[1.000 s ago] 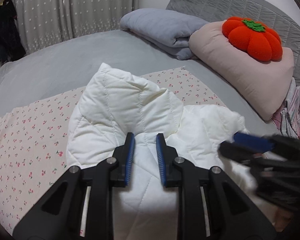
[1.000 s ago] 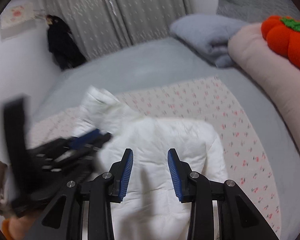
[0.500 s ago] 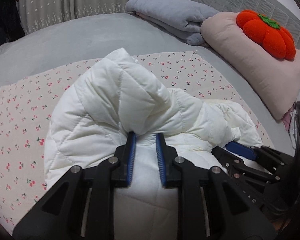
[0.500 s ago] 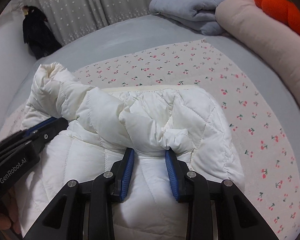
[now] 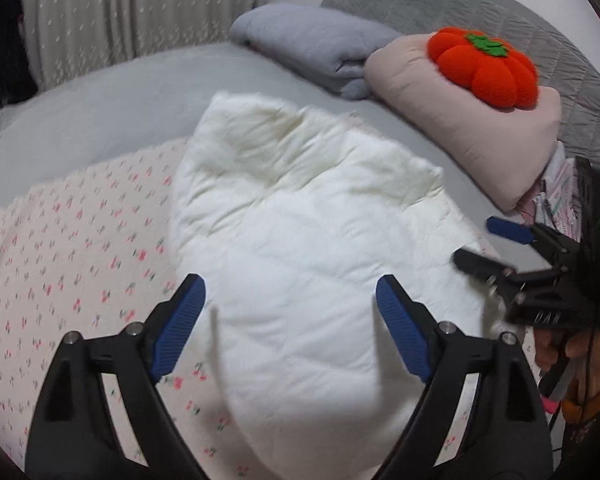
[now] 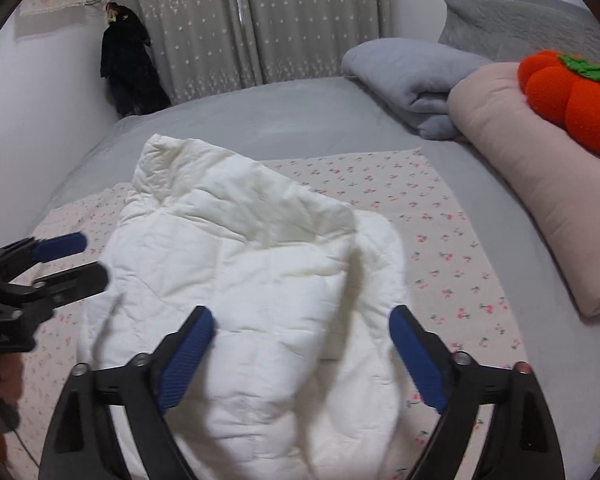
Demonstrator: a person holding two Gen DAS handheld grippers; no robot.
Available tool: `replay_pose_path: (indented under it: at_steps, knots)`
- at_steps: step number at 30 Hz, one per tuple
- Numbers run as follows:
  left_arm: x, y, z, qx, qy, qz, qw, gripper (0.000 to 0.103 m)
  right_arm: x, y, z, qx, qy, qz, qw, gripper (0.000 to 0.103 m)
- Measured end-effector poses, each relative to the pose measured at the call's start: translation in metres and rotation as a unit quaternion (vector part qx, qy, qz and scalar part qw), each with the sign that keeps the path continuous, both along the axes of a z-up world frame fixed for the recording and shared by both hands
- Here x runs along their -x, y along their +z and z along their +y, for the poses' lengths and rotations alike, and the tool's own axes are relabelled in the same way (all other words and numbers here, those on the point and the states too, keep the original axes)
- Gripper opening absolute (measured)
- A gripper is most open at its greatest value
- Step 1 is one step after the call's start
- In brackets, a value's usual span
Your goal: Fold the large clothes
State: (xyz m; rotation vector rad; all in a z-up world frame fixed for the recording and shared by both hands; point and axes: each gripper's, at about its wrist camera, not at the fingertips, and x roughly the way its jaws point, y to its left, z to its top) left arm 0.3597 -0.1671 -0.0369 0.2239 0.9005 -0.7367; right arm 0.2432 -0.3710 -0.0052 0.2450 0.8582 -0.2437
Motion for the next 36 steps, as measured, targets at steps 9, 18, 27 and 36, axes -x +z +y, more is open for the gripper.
replay_pose_path:
  at_steps: [9, 18, 27, 36]
  knots:
    - [-0.048, -0.082, 0.04, 0.154, 0.03, 0.242, 0.9576, 0.096, 0.003, -0.1, -0.067, -0.271, -0.044, 0.076, 0.959, 0.101]
    - [-0.031, -0.108, 0.058, 0.271, 0.061, 0.278, 0.9197, 0.073, 0.008, -0.102, -0.055, -0.333, 0.013, 0.019, 0.943, 0.047]
    - [0.026, -0.04, 0.124, 0.236, 0.092, 0.24, 0.9371, 0.067, 0.021, -0.044, 0.012, -0.335, 0.074, 0.033, 0.939, 0.038]
    - [0.088, -0.063, 0.221, 0.185, 0.165, 0.226, 0.942, 0.079, 0.036, -0.054, 0.108, -0.279, 0.125, 0.079, 0.949, 0.066]
